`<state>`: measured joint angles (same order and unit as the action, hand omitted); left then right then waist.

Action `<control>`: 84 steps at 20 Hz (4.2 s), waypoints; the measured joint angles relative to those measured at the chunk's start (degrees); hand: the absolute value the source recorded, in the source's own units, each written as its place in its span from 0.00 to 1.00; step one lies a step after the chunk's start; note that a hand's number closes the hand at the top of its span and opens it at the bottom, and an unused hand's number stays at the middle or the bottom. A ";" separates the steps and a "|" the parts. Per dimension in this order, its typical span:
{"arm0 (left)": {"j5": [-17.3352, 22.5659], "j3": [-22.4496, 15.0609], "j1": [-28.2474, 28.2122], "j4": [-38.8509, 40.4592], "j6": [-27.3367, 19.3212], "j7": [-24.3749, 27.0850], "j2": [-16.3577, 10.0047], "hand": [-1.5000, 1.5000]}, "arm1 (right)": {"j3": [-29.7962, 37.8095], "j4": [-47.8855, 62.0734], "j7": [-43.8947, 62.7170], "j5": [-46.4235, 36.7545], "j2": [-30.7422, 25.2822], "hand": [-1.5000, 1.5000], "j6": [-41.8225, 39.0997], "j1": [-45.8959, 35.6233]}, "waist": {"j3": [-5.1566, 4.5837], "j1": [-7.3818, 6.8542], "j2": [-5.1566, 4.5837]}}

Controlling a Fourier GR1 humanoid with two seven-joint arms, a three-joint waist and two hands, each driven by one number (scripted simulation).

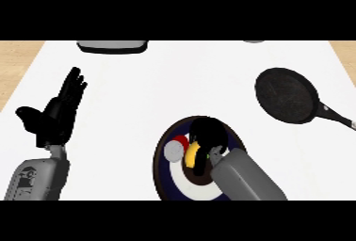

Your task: Pick the lemon from the plate and place it in the pan

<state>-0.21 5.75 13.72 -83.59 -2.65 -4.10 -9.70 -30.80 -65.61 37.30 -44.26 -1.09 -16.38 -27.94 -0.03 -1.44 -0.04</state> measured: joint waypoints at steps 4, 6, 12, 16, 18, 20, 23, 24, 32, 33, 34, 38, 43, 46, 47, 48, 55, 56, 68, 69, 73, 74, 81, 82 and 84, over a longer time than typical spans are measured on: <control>-0.41 0.06 1.18 1.24 -0.21 0.17 0.02 0.50 | -8.14 -0.20 8.35 3.97 0.67 1.00 9.74 -1.86 | 0.03 0.04 -0.07; -0.53 -0.09 0.70 0.70 -0.49 -0.06 0.29 0.50 | -10.08 -2.16 11.67 1.54 0.83 1.00 13.61 -2.59 | 0.03 0.34 0.07; -0.31 0.76 -0.30 0.67 -0.22 0.37 -0.44 0.50 | -11.64 -9.13 17.58 -9.44 0.79 1.00 21.52 -6.36 | 0.01 1.34 0.34; -0.08 0.97 -0.62 -0.18 -0.31 -0.22 -0.42 0.50 | -9.83 -14.81 20.12 -14.79 0.09 1.00 23.15 -7.23 | 0.02 1.65 0.35; -0.12 1.13 0.19 0.84 -0.52 -0.13 -0.26 0.50 | -7.99 -17.38 20.70 -16.73 -0.71 1.00 23.12 -7.57 | 0.02 1.82 0.29; -0.23 0.77 -0.42 0.02 -0.51 -0.29 -0.01 0.50 | -5.20 -19.24 20.28 -17.40 -2.05 1.00 23.85 -7.43 | 0.02 1.74 0.25; -0.17 0.74 -1.18 -1.19 0.00 -0.65 -0.52 0.50 | -0.02 -21.68 18.21 -16.31 -4.26 1.00 26.73 -6.39 | 0.04 1.63 0.19; -0.07 0.79 -1.58 -1.10 0.03 -0.20 -0.33 0.50 | 2.07 -22.63 17.11 -14.93 -4.90 1.00 28.19 -5.81 | 0.06 1.67 0.13; -0.14 1.00 -1.27 -0.50 0.15 0.29 -0.26 0.50 | 16.91 -18.43 4.27 -5.90 -12.26 1.00 34.96 -2.85 | 0.06 1.41 -0.09; -0.15 0.98 -0.70 -0.18 0.19 0.24 -0.26 0.50 | 18.93 -16.01 2.01 -4.62 -13.44 1.00 35.56 -3.45 | 0.06 1.30 -0.16; -0.20 1.07 -0.10 0.15 0.00 0.20 -0.21 0.50 | 20.58 -13.97 -0.45 -3.54 -14.55 1.00 36.28 -3.42 | 0.06 1.26 -0.18; -0.38 1.01 1.11 1.16 0.06 0.35 -0.20 0.50 | 26.50 -3.27 -10.02 -0.60 -19.26 1.00 38.75 -4.86 | 0.09 0.85 -0.37; -0.33 0.48 1.35 0.89 0.39 0.24 0.19 0.50 | 31.51 12.92 -20.14 -0.83 -23.04 1.00 44.69 -7.71 | 0.12 -0.14 -0.65; -0.94 -0.68 1.11 -0.54 -0.09 -0.50 1.04 0.50 | 34.85 23.04 -26.53 0.72 -24.29 1.00 47.54 -10.83 | 0.18 -0.73 -0.81; -0.72 -0.43 1.72 -0.53 0.04 -0.94 0.80 0.50 | 35.81 26.18 -28.36 1.05 -24.42 1.00 48.72 -11.77 | 0.18 -0.82 -0.86; -0.75 -0.37 2.13 -0.18 -0.05 -0.83 0.84 0.50 | 36.90 29.03 -30.17 1.62 -24.86 1.00 49.45 -12.89 | 0.21 -1.01 -0.98; -0.43 -0.13 2.21 1.11 0.93 0.73 0.51 0.50 | 43.97 41.48 -41.01 8.63 -25.56 0.00 47.58 -15.84 | 0.33 -2.03 -1.57; -0.55 -0.22 2.02 1.05 0.83 0.85 0.60 0.50 | 44.91 42.69 -41.72 10.03 -25.68 0.00 44.95 -16.13 | 0.35 -2.09 -1.57; -0.75 -0.38 2.22 0.39 0.55 -0.27 0.77 0.50 | 53.80 50.35 -57.58 19.44 -24.71 0.00 38.13 -17.07 | 0.36 -1.86 -1.37; -1.01 -0.46 2.04 0.41 0.27 -0.02 0.93 0.50 | 55.02 50.14 -59.23 20.69 -25.37 0.00 37.49 -16.90 | 0.36 -1.62 -1.31; -0.71 0.03 0.95 -0.86 0.27 -1.16 0.52 0.50 | 59.69 48.73 -65.85 26.10 -24.68 0.00 36.05 -14.89 | 0.26 -0.49 -0.75; -0.58 0.31 0.87 -0.54 0.27 -0.84 0.48 0.50 | 60.52 48.49 -67.20 27.33 -24.75 0.00 34.42 -14.06 | 0.22 -0.16 -0.63; -0.53 1.79 -0.21 -0.35 -0.22 -0.92 -0.32 0.50 | 63.12 42.20 -73.64 34.40 -25.75 0.00 18.13 -4.72 | 0.00 2.47 0.38; -0.55 1.80 -0.69 -0.44 -0.15 -0.64 -0.33 0.50 | 63.33 40.90 -74.66 35.29 -26.00 0.00 15.97 -2.66 | -0.03 2.58 0.44; -0.82 1.87 -1.46 -0.59 -0.47 -0.41 -0.25 0.50 | 63.23 36.87 -74.92 36.75 -26.16 0.00 12.36 0.72 | -0.10 3.22 0.69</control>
<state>-1.03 7.62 12.26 -84.18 -3.12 -4.51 -9.95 32.43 -28.74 -37.62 -7.51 -27.25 -4.02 -27.22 -0.13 1.78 0.65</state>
